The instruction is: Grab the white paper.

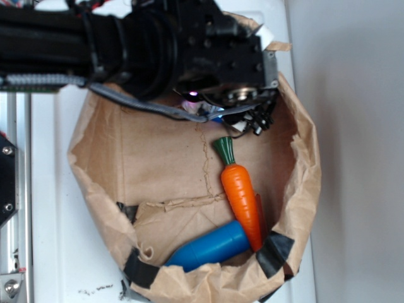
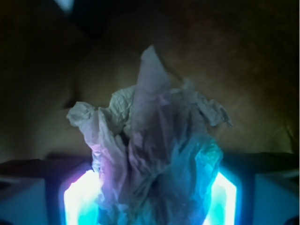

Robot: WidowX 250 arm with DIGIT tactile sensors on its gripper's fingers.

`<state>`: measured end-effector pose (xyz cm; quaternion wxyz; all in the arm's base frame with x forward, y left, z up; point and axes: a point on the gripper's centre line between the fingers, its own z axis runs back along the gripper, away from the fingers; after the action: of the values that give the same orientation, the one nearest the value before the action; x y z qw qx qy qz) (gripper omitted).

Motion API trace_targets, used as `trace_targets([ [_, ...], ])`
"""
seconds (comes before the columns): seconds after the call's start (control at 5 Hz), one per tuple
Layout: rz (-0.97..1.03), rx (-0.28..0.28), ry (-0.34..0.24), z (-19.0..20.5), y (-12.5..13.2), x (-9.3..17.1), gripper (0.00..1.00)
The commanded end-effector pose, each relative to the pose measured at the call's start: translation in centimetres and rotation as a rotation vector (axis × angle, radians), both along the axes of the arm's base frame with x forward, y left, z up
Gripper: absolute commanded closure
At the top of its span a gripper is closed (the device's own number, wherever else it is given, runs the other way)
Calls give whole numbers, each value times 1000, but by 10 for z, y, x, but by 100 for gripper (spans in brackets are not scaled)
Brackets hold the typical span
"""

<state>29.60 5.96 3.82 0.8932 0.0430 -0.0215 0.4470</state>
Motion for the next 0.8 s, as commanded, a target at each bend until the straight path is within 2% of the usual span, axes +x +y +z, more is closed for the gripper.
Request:
trace_targets([
  [0.0,-182,-168,-64,87,-3,-2,100],
  [0.2,-306,-193,-57,109,-20,-8,100],
  [0.4,-529,-190,-105,121,-46,-21,100],
  [0.6,-778,-225,-99,118,-63,-21,100],
])
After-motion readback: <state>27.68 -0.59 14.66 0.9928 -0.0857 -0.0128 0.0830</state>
